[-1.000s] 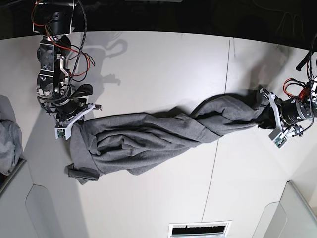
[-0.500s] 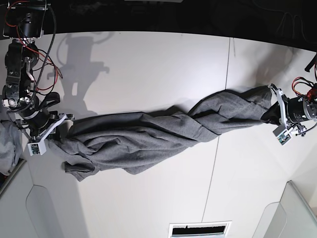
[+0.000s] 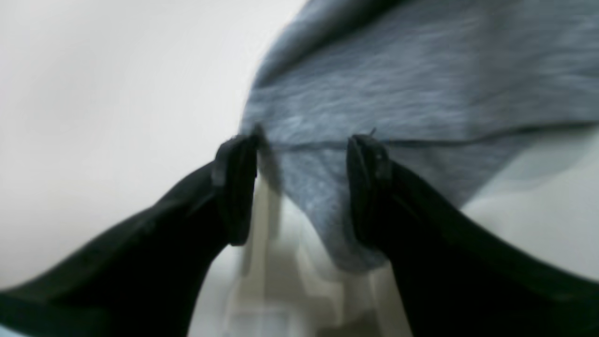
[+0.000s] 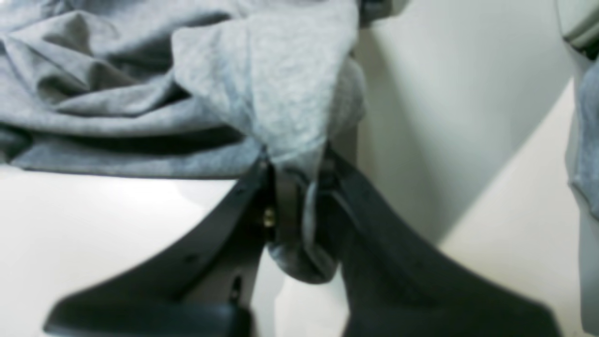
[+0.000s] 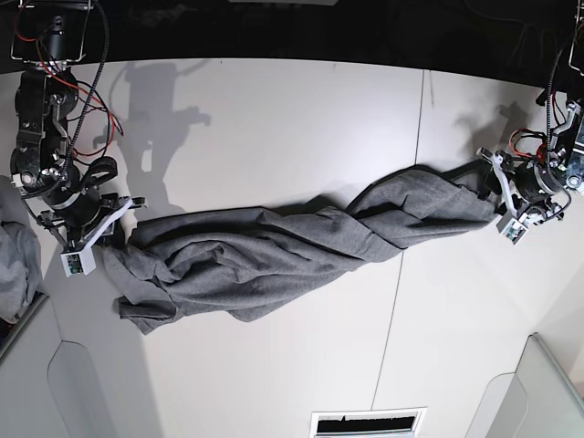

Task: Layout the t-shirt on the table in an organized manner, then fold the t-shirt properly
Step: 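Lay the stretched t-shirt flat and open both grippers, then move the right gripper to the t-shirt's bunched edge and grasp it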

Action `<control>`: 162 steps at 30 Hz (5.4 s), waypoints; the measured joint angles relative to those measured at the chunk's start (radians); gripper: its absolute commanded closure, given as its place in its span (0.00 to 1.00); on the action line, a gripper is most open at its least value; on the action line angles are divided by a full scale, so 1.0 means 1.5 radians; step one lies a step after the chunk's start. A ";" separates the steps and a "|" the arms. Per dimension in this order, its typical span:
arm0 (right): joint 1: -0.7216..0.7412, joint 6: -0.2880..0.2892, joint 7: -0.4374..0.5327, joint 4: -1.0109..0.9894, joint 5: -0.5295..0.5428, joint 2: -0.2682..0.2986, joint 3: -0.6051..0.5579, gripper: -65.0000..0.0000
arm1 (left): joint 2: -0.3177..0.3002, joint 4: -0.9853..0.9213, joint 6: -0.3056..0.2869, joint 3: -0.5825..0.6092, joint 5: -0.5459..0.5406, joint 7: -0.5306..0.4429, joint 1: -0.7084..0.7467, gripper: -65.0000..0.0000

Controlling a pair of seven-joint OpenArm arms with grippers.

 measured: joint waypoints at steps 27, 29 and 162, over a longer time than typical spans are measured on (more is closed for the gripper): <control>0.000 0.070 -0.038 0.108 0.100 0.047 0.101 1.00 | -0.103 0.005 0.131 -0.043 0.014 -0.027 -0.154 1.00; 0.000 0.071 -0.038 0.115 0.127 0.054 0.136 1.00 | -0.121 0.012 0.078 -0.049 -0.031 -0.026 -0.170 1.00; 0.076 -0.113 0.060 -0.114 -0.220 -0.080 -0.394 0.73 | 0.094 0.019 -0.174 -0.051 -0.189 0.067 -0.055 0.65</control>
